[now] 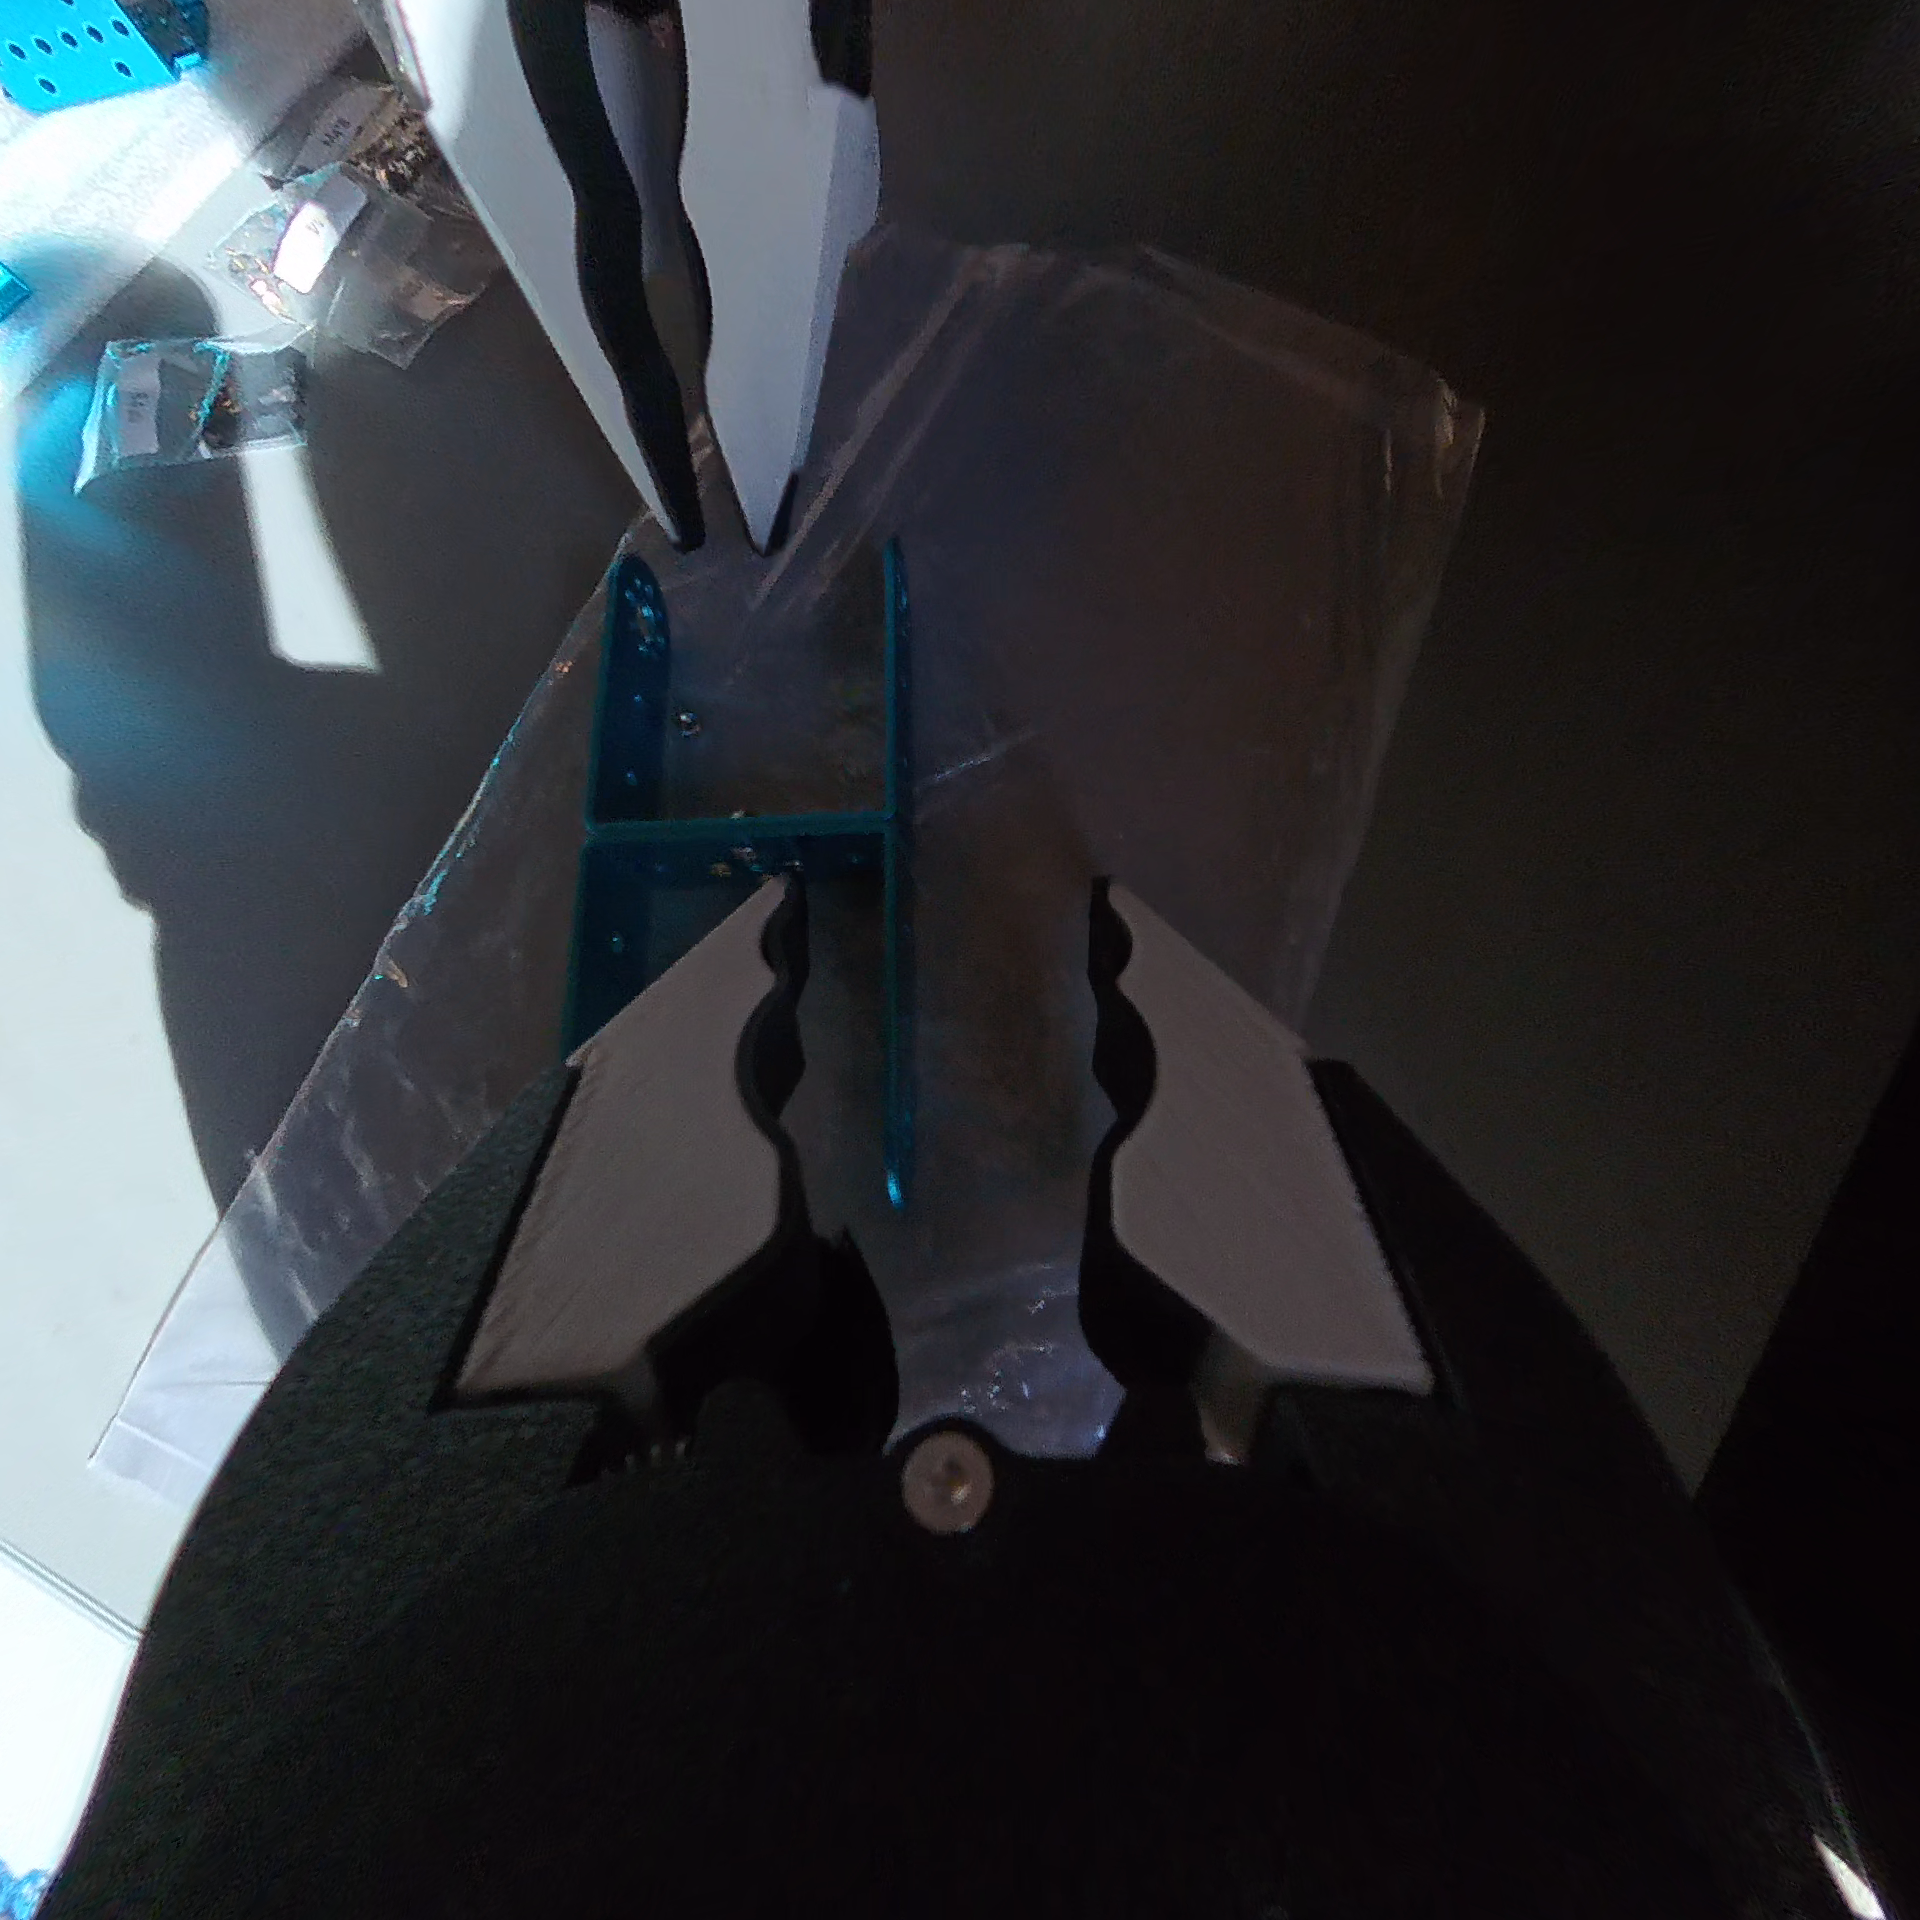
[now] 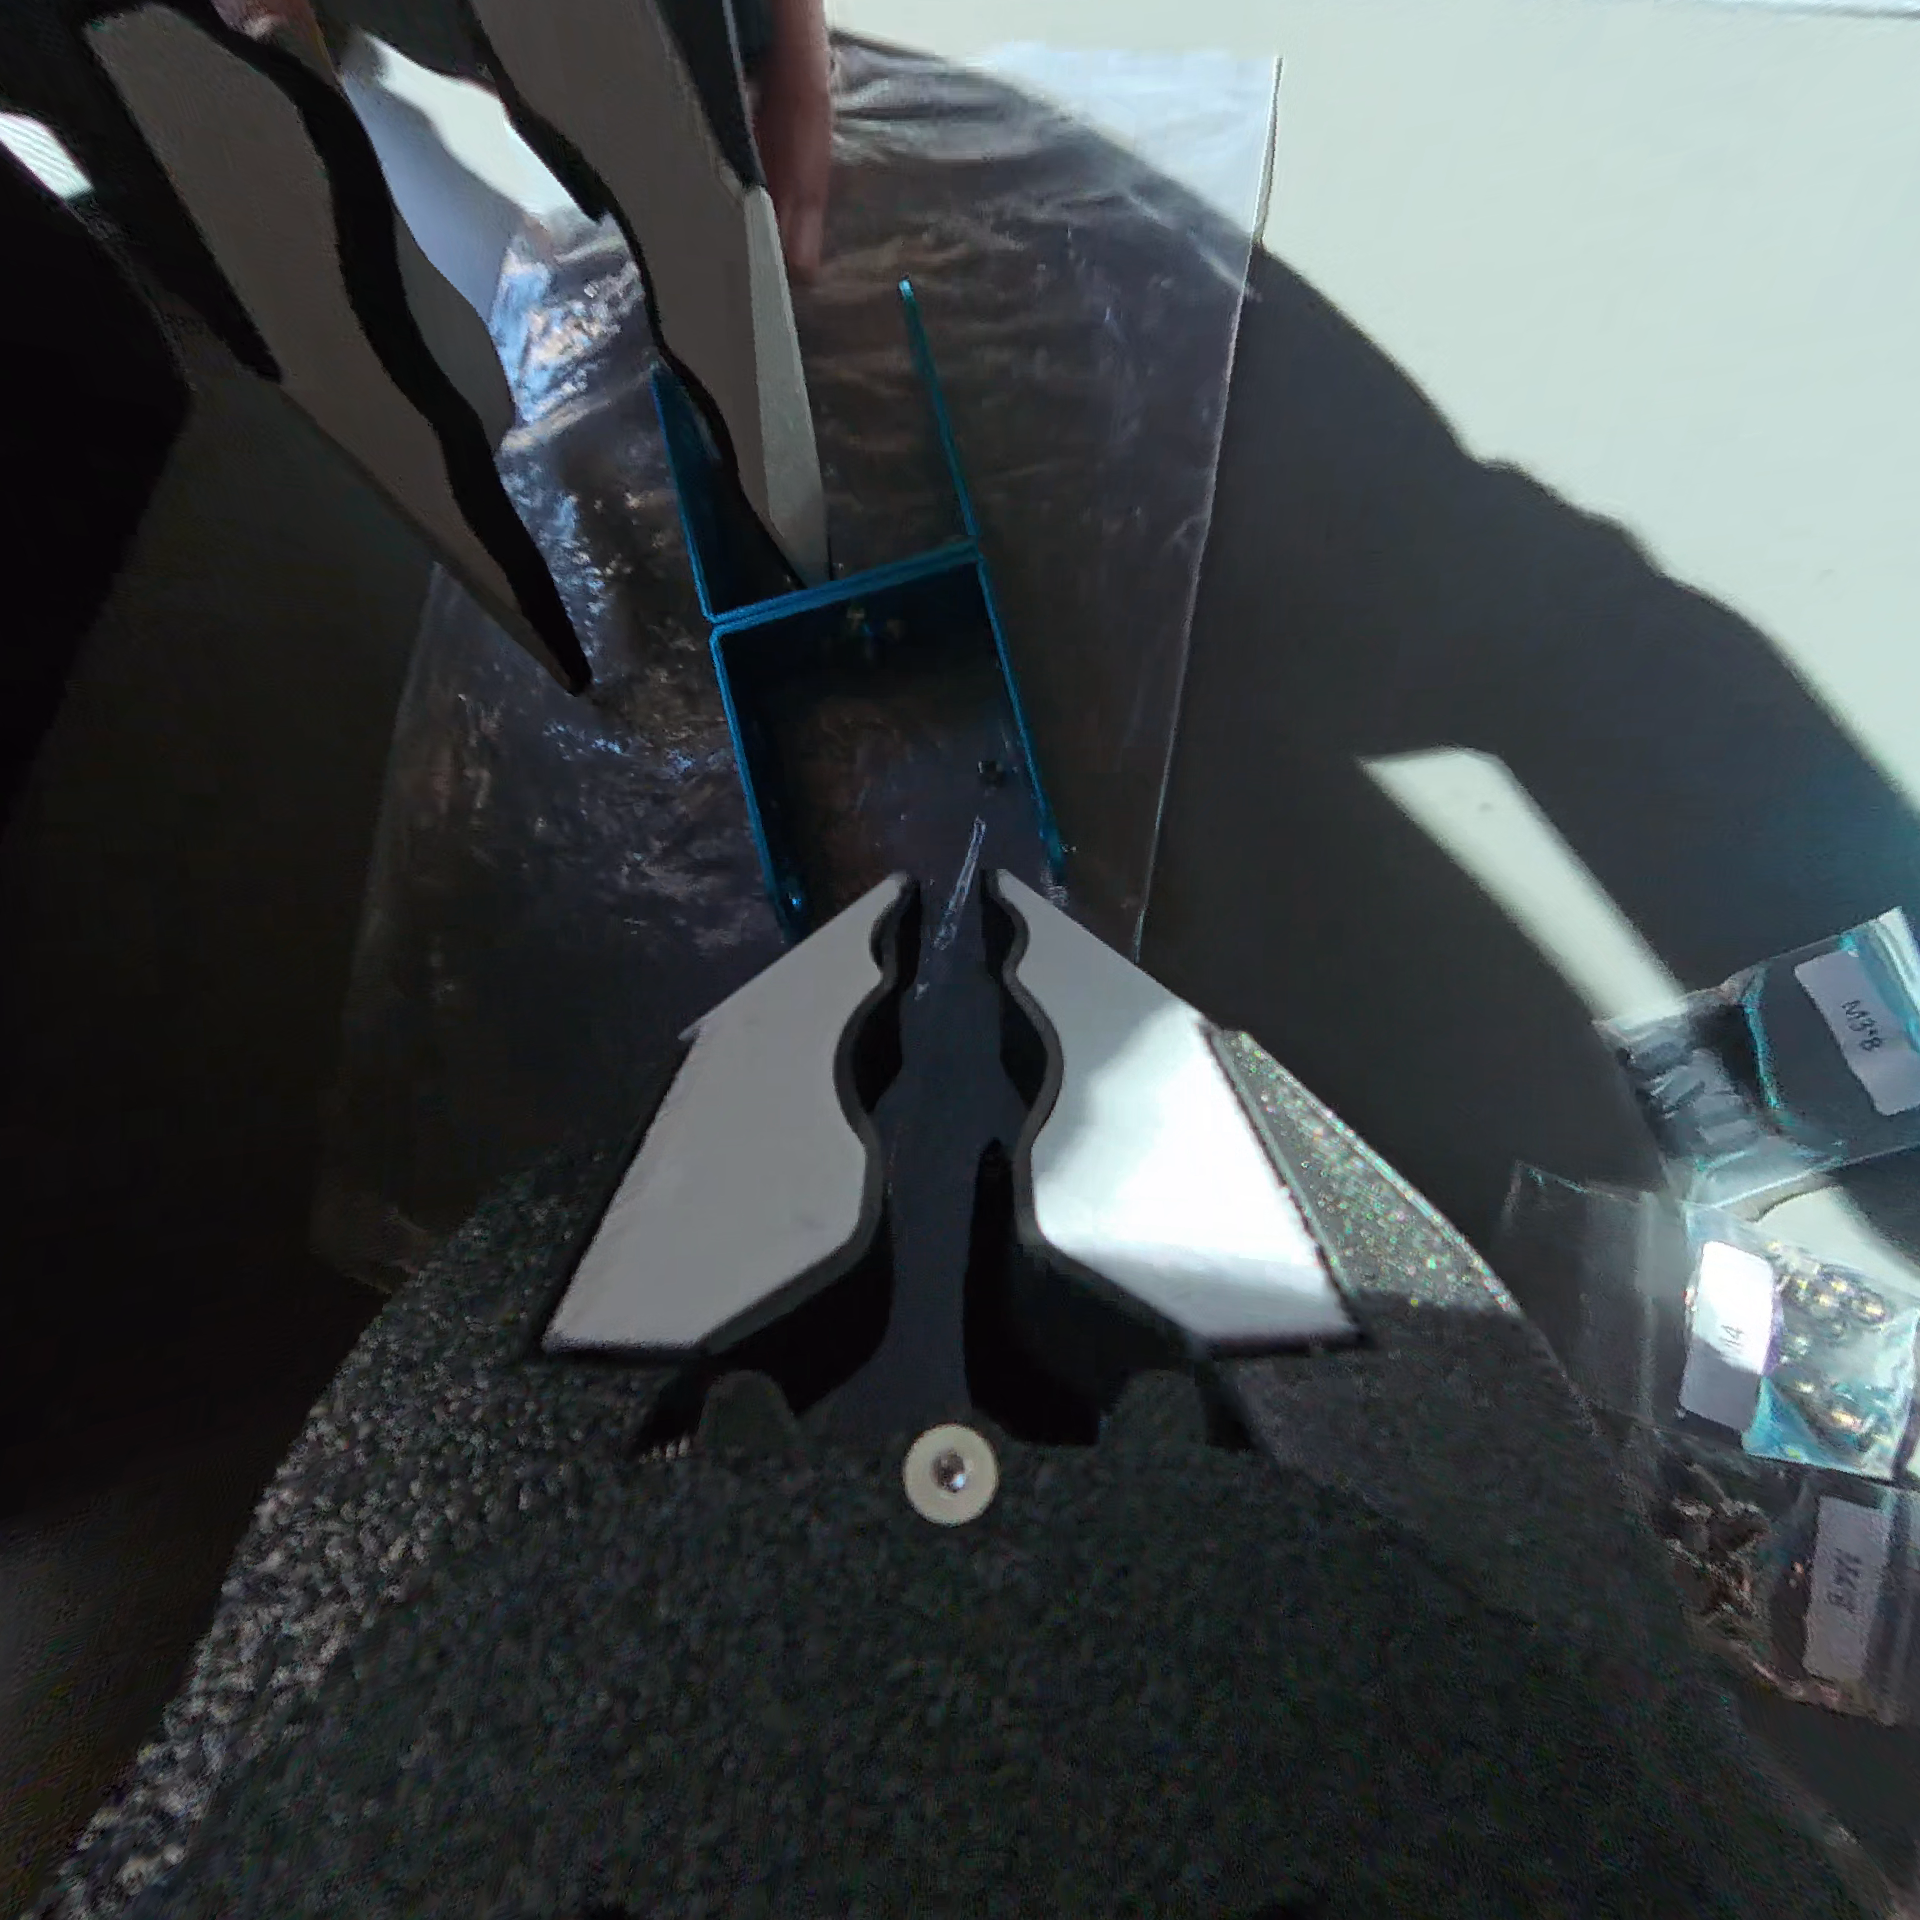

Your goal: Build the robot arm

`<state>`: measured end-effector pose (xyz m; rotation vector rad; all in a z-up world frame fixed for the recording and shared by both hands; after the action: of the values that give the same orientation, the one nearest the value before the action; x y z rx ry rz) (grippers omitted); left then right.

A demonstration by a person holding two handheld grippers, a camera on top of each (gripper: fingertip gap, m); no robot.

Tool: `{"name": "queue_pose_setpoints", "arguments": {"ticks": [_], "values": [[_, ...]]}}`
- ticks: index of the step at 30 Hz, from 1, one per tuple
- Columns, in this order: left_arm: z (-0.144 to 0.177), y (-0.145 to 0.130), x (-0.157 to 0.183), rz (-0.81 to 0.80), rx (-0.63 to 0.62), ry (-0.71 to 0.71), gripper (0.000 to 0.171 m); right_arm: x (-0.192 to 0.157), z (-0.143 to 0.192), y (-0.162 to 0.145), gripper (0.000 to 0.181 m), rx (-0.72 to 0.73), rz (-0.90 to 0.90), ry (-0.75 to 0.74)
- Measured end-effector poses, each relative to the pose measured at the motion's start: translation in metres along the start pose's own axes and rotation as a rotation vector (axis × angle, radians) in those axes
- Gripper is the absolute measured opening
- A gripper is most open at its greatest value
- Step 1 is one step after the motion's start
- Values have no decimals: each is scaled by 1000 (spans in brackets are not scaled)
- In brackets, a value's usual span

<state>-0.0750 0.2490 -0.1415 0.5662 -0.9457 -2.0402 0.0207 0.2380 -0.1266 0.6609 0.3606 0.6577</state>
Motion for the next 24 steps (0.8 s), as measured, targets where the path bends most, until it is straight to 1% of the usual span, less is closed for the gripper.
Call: {"name": "queue_pose_setpoints", "arguments": {"ticks": [1,3,5,6,7,8,9,11,12,14,15,17,19,21,24], "values": [[0,0,0,-2,-1,0,54,1,4,0,12,25,-8,26],[-2,2,1,-4,1,-9,56,10,14,-5,32,40,-34,37],[-3,2,1,1,0,-17,58,15,20,-3,45,107,-36,53],[-2,1,2,2,-9,-21,58,14,20,0,57,153,-29,71],[1,1,4,2,-13,-34,59,12,16,1,76,180,-28,84],[6,0,4,-8,-15,-45,61,9,11,-1,82,172,-24,100],[12,1,3,-17,-4,-50,61,3,6,-5,81,144,-13,124],[28,8,-5,-10,65,-75,62,-1,-2,-7,82,102,19,101],[35,10,-15,17,97,-74,61,-3,-5,-8,82,94,40,97],[41,8,-41,69,102,-44,60,0,-7,-10,83,81,49,71],[40,6,-51,69,97,-38,60,1,-8,-11,85,75,47,68],[30,0,-61,62,63,-49,61,2,-9,-12,83,73,38,68],[17,-4,-64,40,24,-67,62,1,-11,-10,78,83,31,71],[6,-5,-59,26,-5,-109,62,0,-14,-10,74,78,27,65],[-1,-6,-54,19,-23,-136,60,-3,-17,-4,68,91,16,62]]}}
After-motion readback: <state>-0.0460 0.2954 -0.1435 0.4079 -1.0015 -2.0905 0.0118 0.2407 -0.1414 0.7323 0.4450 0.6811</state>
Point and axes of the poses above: each gripper's, where its closed fingertips meet, z back along the fingers, y out of its top, x = y × z across the jaws, the point moved 2 cm from there along z, back along the fingers, and after that the axes turned 4 degrees about x, right-handed, at the moved point
